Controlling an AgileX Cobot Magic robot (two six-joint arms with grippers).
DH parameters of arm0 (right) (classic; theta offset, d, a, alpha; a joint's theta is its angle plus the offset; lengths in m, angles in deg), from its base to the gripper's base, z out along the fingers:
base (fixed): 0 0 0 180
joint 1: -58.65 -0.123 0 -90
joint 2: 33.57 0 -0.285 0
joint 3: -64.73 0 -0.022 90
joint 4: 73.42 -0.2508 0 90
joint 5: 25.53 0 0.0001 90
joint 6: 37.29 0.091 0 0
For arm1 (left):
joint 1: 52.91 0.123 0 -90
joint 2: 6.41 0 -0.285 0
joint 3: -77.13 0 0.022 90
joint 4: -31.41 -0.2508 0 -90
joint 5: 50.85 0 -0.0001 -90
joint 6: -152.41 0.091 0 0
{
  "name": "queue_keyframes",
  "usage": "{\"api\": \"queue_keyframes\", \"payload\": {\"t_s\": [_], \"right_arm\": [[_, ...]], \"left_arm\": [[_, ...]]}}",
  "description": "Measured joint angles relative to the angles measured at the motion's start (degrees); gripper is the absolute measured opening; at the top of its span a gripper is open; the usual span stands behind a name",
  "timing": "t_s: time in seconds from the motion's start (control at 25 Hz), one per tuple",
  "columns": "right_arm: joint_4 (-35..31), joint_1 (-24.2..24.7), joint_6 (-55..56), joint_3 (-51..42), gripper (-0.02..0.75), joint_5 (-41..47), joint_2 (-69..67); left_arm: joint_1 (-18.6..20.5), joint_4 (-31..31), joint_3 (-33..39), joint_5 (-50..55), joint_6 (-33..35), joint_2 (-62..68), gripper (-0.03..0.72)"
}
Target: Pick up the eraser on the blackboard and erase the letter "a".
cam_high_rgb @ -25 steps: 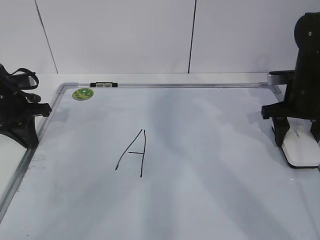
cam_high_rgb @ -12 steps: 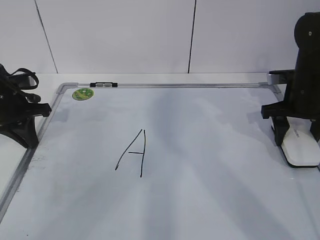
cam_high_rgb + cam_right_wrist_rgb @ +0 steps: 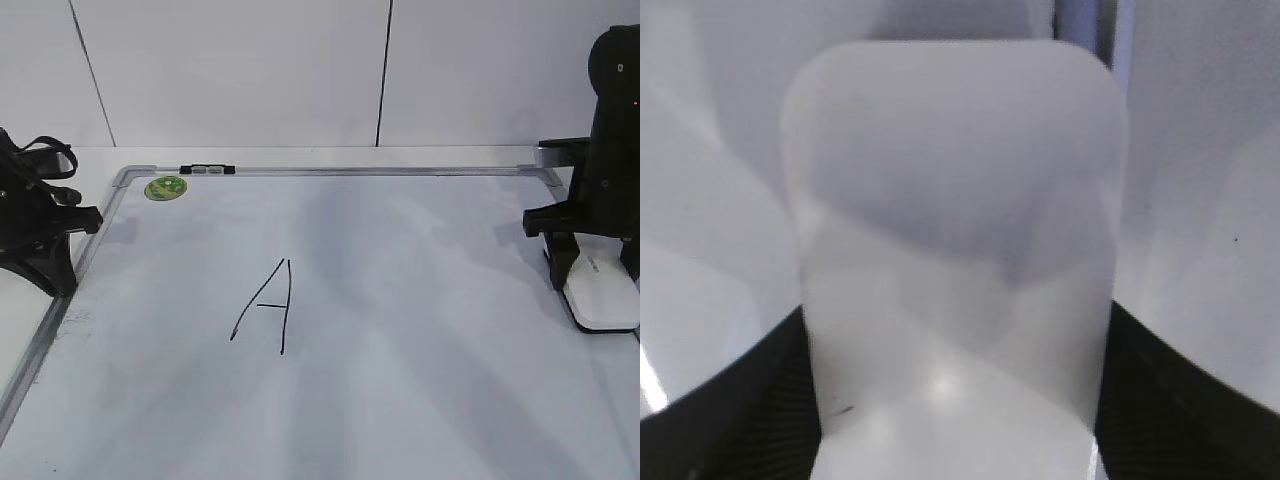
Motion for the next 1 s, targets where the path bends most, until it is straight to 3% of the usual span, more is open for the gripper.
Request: {"api": "queue_keyframes", "payload": {"t_s": [0.4, 0.64, 1.0], "right_arm": [[-0.1, 0.0, -0.5, 0.0, 0.566, -0.7, -0.5], [-0.1, 0.0, -1.7, 0.1, 0.630, -1.8, -0.6], [-0.2, 0.0, -1.9, 1.6, 0.642, -0.8, -0.6]], "left_arm": [[0.0, 0.0, 0.0, 0.0, 0.0, 0.0, 0.051], [0.0, 0.0, 0.0, -0.1, 0.0, 0.0, 0.052], [0.0, 0.0, 0.0, -0.1, 0.0, 0.0, 0.052]]}}
